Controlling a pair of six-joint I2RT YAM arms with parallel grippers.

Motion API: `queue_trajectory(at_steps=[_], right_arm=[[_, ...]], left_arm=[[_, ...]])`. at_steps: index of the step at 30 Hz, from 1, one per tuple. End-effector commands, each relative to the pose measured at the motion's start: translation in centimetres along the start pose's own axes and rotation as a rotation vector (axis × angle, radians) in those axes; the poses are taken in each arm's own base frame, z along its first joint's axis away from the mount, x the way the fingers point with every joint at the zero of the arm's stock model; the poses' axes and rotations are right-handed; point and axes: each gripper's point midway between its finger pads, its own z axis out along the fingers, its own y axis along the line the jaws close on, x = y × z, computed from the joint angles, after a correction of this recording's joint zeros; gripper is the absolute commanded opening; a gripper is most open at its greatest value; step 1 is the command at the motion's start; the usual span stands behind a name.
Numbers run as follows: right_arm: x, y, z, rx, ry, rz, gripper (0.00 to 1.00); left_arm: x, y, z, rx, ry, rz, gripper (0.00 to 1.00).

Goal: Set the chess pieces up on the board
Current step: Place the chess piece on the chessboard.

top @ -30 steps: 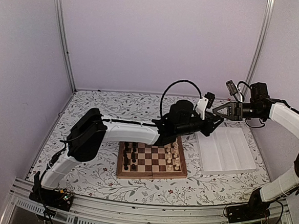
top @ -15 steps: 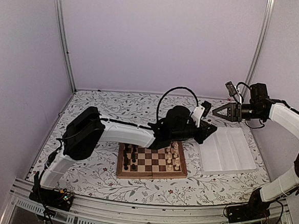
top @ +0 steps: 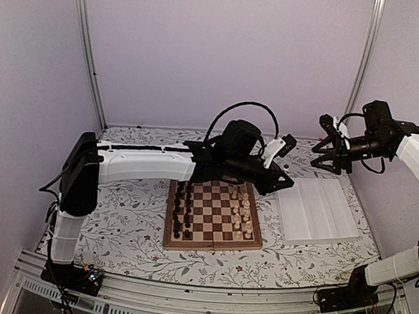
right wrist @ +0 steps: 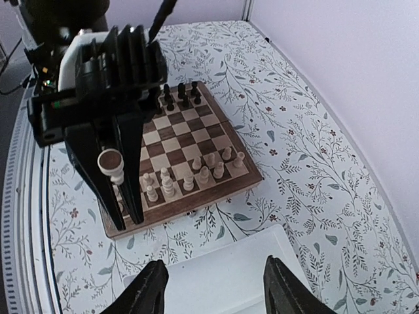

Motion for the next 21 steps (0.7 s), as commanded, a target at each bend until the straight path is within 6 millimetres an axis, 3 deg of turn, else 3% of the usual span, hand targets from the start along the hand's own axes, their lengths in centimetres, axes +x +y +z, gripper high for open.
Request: queue_trajectory(at_steps=[1, 5, 13, 21], right_arm=[[0.9, 1.4, -0.1, -0.005, 0.139, -0.278, 0.53], [-0.3, 3.5, 1.8, -0.102, 0.098, -0.298, 0.52], [-1.1, 7.1, 5.4, -0.266, 0.007, -0.211, 0.51], [-0.8, 8.3, 7.2, -0.345, -0.019, -0.131, 0.5]], left_arm=[[2.8, -0.5, -3.3, 0.055, 0.232, 0.037, 0.0], [4.1, 0.0, -4.5, 0.05, 0.299, 0.043, 0.0], [2.6, 0.4, -4.7, 0.017, 0.287, 0.091, 0.0], [2.8, 0.5, -4.7, 0.02, 0.294, 0.115, 0.0]])
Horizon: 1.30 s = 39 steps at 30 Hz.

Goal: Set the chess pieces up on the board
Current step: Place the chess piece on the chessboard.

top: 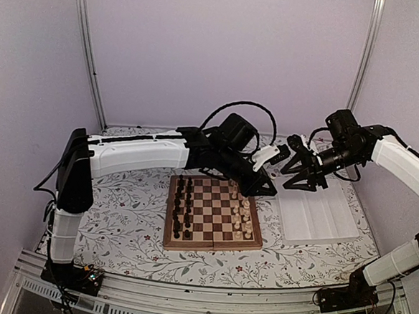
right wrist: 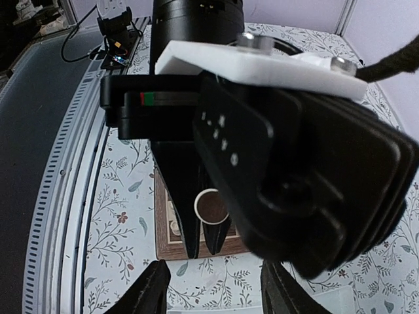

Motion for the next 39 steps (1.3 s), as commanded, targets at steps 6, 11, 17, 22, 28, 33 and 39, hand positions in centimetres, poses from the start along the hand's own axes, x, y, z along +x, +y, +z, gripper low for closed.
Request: queue_trajectory(at_steps=[6, 11, 17, 22, 28, 33, 39], right_arm=[[-1.7, 0.7, 1.3, -0.075, -0.101, 0.059, 0.5], [-1.8, 0.9, 1.9, -0.105, -0.114, 0.09, 0.47], [-2.0, 1.0, 2.3, -0.14, -0.133, 0.121, 0.41], [-2.2, 0.9, 2.3, -0.147, -0.143, 0.132, 0.37], [-2.3, 0.8, 2.5, -0.159, -0.15, 0.146, 0.3], [-2.3, 0.5, 2.6, -0.155, -0.152, 0.158, 0.26], [-2.6, -0.1, 2.8, -0.149, -0.163, 0.181, 0.1]], left_arm=[[-1.1, -0.2, -1.3, 0.001, -0.027, 0.015, 0.0], [-1.2, -0.3, -1.3, 0.01, -0.032, 0.014, 0.0], [-1.3, -0.4, -1.4, 0.016, -0.038, 0.014, 0.0], [-1.3, -0.6, -1.3, 0.023, -0.038, 0.015, 0.0], [-1.4, -0.8, -1.3, 0.033, -0.04, 0.016, 0.0], [-1.5, -1.0, -1.4, 0.04, -0.043, 0.018, 0.0], [-1.5, -0.7, -1.6, 0.022, -0.044, 0.018, 0.05]])
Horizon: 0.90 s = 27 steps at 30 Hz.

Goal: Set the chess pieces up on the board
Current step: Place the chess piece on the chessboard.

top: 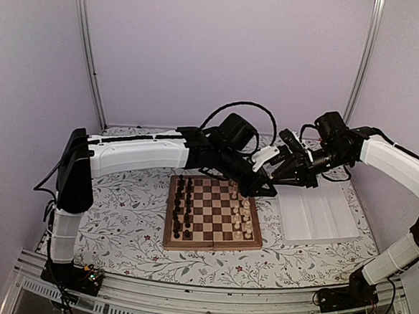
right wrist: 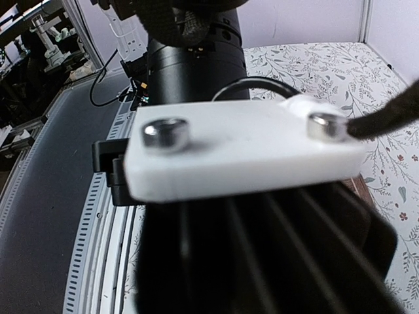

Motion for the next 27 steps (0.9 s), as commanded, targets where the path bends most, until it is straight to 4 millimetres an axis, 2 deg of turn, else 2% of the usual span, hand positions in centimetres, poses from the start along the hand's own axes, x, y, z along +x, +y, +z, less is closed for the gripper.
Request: queue_trajectory(at_steps=[1, 3, 6, 7, 10, 13, 14, 15, 17, 20, 24, 27], right_arm=[[-1.0, -0.6, 0.2, -0.006, -0.033, 0.007, 0.09], [-1.7, -0.5, -0.2, -0.016, -0.062, 0.015, 0.07], [-3.2, -0.6, -1.9, -0.047, -0.16, 0.042, 0.06], [-3.8, -0.8, -2.8, -0.057, -0.207, 0.046, 0.05], [-5.2, -1.1, -5.3, -0.113, -0.331, 0.11, 0.05], [-6.2, -0.9, -6.3, -0.188, -0.396, 0.153, 0.05], [-6.5, -0.8, -6.5, -0.212, -0.411, 0.141, 0.05], [-6.5, -0.6, -6.5, -0.237, -0.419, 0.15, 0.05], [-6.7, -0.5, -6.7, -0.26, -0.417, 0.166, 0.05], [-7.0, 0.1, -6.9, -0.268, -0.398, 0.255, 0.05], [-6.9, 0.1, -6.8, -0.267, -0.395, 0.308, 0.05], [-6.9, 0.0, -6.8, -0.26, -0.397, 0.311, 0.05]], left_arm=[[-1.7, -0.2, -1.7, -0.017, -0.051, 0.019, 0.09], [-1.7, 0.2, -2.1, -0.049, -0.064, 0.024, 0.2], [-2.6, -0.2, -4.1, -0.103, -0.171, 0.056, 0.34], [-2.7, -0.2, -4.9, -0.129, -0.226, 0.073, 0.36], [-4.8, -0.8, -8.7, -0.213, -0.491, 0.134, 0.42], [-5.9, -0.9, -12.2, -0.29, -0.745, 0.141, 0.46], [-5.8, -0.8, -12.8, -0.305, -0.81, 0.132, 0.48], [-6.5, -1.0, -13.6, -0.313, -0.888, 0.139, 0.49], [-7.6, -1.2, -14.1, -0.338, -0.98, 0.155, 0.5], [-8.9, -1.6, -13.4, -0.351, -1.055, 0.187, 0.52], [-9.6, -2.4, -12.1, -0.334, -1.098, 0.215, 0.55], [-9.8, -2.1, -10.8, -0.328, -1.088, 0.211, 0.55]])
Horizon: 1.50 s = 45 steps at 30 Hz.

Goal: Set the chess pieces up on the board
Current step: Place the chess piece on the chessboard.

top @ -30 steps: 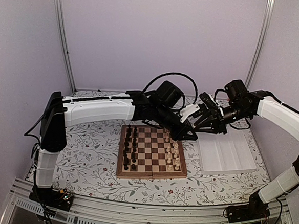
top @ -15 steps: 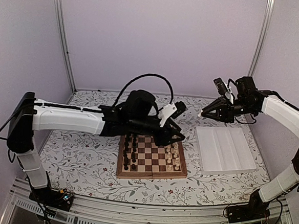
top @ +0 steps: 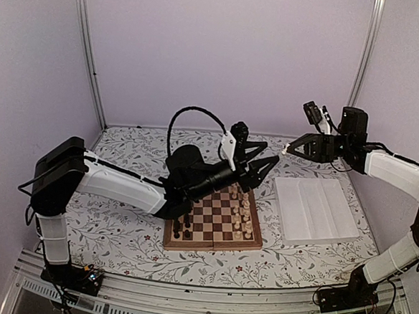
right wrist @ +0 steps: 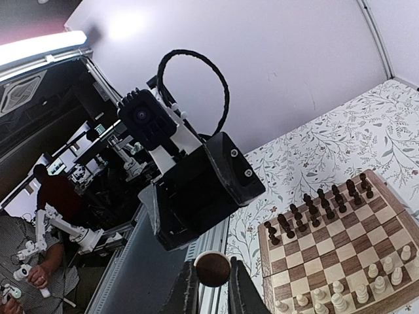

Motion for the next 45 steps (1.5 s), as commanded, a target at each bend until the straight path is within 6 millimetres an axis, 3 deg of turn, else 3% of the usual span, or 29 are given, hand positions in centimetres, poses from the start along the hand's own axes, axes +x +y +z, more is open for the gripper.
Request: queue_trajectory(at_steps=[1, 11, 25, 45], right_arm=[[-1.2, 2.2, 0.1, -0.028, 0.008, -0.034, 0.05], [-1.3, 2.3, 0.2, -0.026, 0.007, -0.036, 0.06], [-1.5, 2.6, 0.3, -0.022, 0.005, -0.047, 0.07], [-1.1, 1.7, 0.3, 0.011, -0.012, -0.045, 0.12]], left_arm=[[-2.7, -0.7, 1.3, -0.007, -0.135, 0.007, 0.55], [-0.4, -0.3, 3.2, -0.037, -0.064, -0.002, 0.47], [0.2, -1.0, 4.0, -0.01, -0.051, -0.01, 0.42], [0.1, -1.6, 4.8, 0.026, -0.033, -0.015, 0.04]])
